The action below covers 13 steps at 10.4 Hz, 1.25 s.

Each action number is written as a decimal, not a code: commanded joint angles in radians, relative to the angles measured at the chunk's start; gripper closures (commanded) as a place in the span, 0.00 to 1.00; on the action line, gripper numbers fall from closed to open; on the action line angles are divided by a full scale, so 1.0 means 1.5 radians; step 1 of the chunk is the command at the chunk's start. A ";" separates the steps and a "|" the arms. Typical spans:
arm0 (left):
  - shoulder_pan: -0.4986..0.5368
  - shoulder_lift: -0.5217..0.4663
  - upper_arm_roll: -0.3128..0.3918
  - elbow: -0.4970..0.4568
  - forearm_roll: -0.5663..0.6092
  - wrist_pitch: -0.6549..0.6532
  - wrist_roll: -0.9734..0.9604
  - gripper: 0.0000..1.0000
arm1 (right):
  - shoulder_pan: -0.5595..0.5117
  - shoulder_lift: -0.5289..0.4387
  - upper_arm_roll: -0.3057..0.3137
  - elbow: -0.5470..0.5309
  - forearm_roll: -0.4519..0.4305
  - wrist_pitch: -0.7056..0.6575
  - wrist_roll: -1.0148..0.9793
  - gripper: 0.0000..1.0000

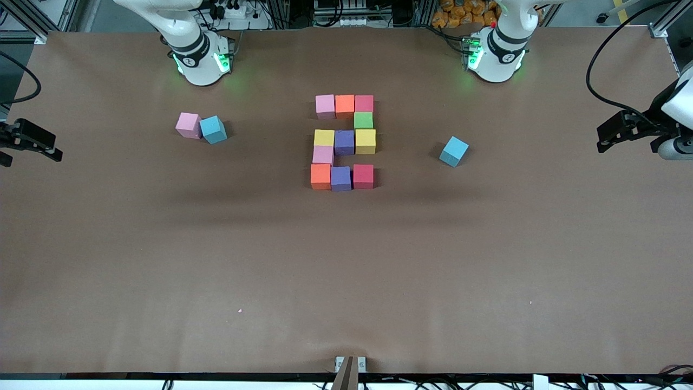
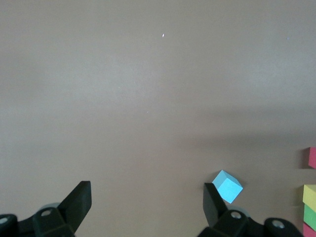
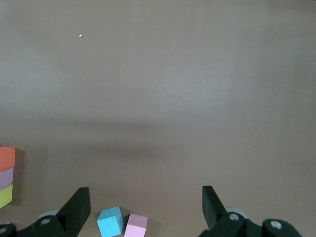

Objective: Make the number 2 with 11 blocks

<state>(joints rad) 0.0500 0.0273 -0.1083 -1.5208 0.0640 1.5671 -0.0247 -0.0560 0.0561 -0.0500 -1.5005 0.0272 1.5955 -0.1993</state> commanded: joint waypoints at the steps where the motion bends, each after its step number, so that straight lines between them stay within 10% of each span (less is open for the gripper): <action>1: -0.007 -0.016 0.010 -0.011 -0.011 -0.011 0.013 0.00 | -0.004 0.003 0.003 0.004 -0.006 -0.003 0.006 0.00; 13: -0.009 -0.019 0.008 0.008 -0.012 -0.038 -0.030 0.00 | 0.001 0.000 0.003 0.004 -0.008 -0.010 0.001 0.00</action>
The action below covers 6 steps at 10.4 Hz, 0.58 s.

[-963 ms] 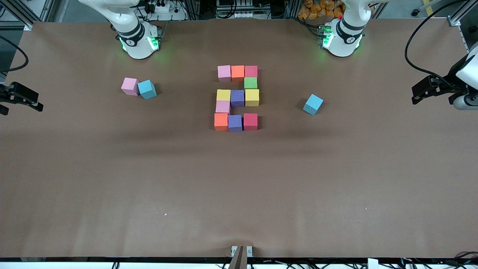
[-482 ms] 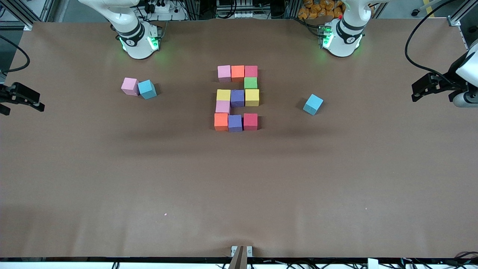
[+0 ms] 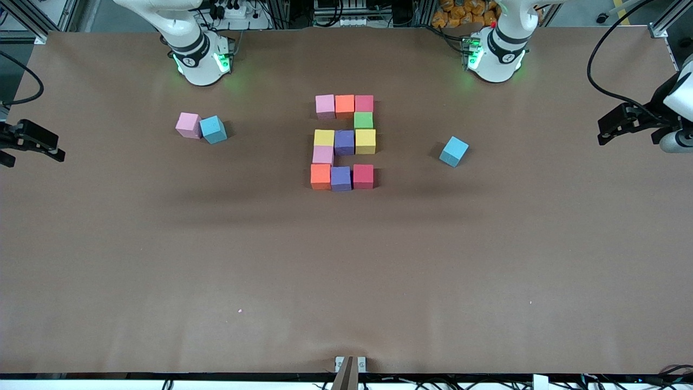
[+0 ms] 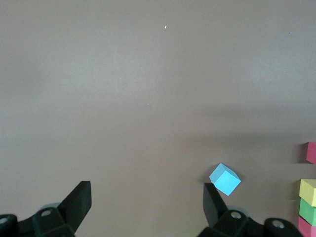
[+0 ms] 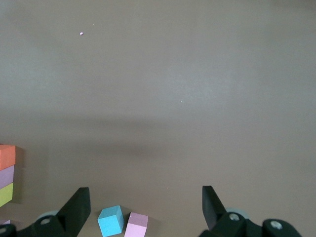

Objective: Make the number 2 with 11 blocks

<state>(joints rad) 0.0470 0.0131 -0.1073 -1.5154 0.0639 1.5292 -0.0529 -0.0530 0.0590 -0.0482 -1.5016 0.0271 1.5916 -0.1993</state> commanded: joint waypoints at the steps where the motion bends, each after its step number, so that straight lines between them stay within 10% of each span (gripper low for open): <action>1: -0.004 -0.012 0.005 0.003 -0.012 -0.013 -0.011 0.00 | -0.001 -0.003 0.001 0.006 -0.008 -0.010 0.001 0.00; 6: -0.006 0.009 0.002 0.020 -0.014 -0.013 -0.012 0.00 | 0.001 -0.005 0.004 0.007 -0.008 -0.010 0.002 0.00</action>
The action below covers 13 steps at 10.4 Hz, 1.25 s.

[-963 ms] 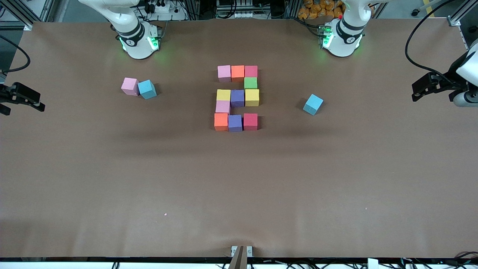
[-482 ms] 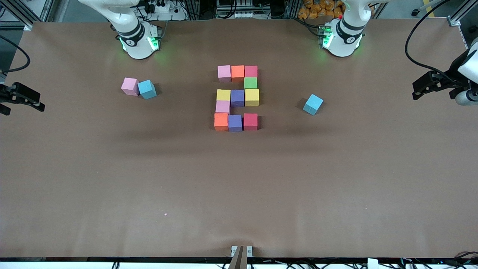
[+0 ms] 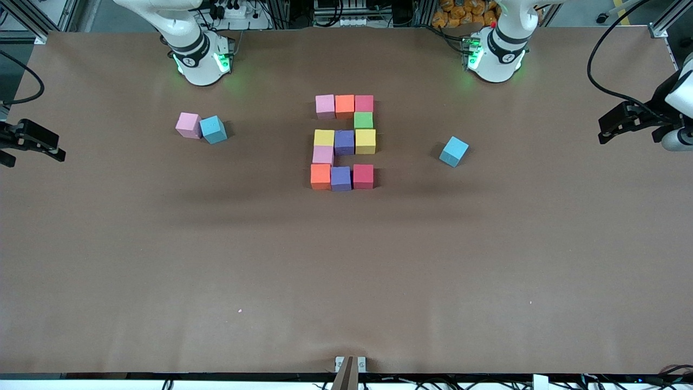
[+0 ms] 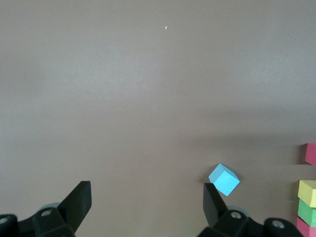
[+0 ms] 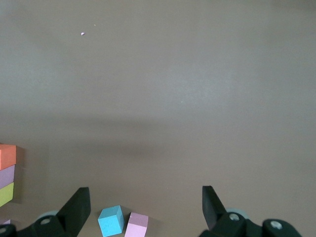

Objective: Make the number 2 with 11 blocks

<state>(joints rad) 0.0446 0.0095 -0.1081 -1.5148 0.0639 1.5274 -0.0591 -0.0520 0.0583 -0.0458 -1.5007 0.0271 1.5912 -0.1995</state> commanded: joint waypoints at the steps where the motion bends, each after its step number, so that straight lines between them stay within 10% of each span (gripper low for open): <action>1: -0.004 0.012 0.003 0.024 -0.014 -0.012 -0.008 0.00 | -0.001 -0.004 0.002 0.007 -0.007 -0.010 0.002 0.00; 13: 0.001 0.013 0.004 0.019 -0.047 -0.019 -0.034 0.00 | -0.018 -0.001 0.001 0.032 0.001 -0.010 0.006 0.00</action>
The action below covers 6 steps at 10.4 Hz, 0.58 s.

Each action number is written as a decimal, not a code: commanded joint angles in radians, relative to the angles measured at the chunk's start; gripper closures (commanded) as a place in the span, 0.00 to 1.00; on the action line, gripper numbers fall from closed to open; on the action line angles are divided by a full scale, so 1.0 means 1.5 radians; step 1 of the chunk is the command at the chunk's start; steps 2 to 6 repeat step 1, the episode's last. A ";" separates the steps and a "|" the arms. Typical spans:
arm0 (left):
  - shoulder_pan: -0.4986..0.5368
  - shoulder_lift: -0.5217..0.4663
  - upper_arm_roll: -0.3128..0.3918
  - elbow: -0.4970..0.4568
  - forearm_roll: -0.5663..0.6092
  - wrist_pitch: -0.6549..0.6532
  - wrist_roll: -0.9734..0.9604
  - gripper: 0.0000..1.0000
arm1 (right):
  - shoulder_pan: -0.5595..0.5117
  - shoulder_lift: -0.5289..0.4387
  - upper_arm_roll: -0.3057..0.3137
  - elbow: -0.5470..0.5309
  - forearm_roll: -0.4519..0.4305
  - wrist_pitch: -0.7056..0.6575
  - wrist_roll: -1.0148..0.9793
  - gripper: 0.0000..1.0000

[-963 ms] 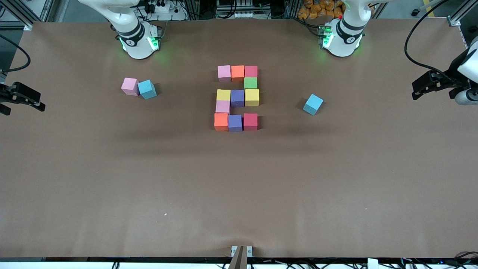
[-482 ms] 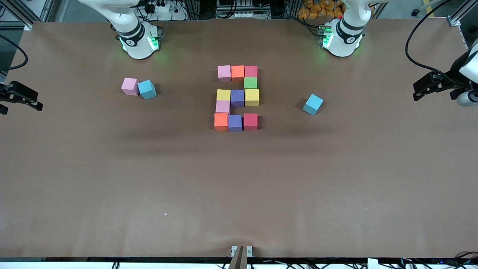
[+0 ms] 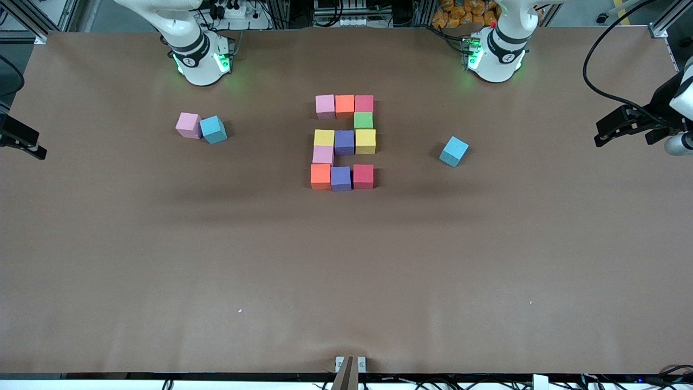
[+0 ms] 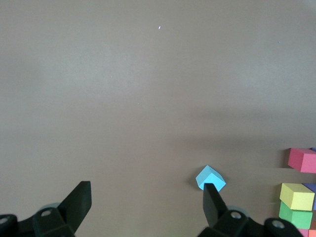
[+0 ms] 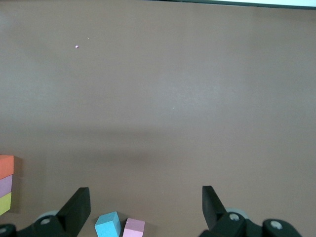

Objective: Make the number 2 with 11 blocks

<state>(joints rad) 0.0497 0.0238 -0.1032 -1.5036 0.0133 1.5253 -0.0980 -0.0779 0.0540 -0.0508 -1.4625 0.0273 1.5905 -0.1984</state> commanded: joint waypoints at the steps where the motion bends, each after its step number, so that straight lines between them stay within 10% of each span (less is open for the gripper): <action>1: -0.001 0.004 0.000 0.011 -0.012 -0.019 -0.008 0.00 | 0.002 0.003 0.004 0.006 0.000 -0.009 0.006 0.00; 6: -0.001 0.004 0.000 0.011 -0.012 -0.019 -0.008 0.00 | 0.002 0.003 0.004 0.006 0.000 -0.009 0.006 0.00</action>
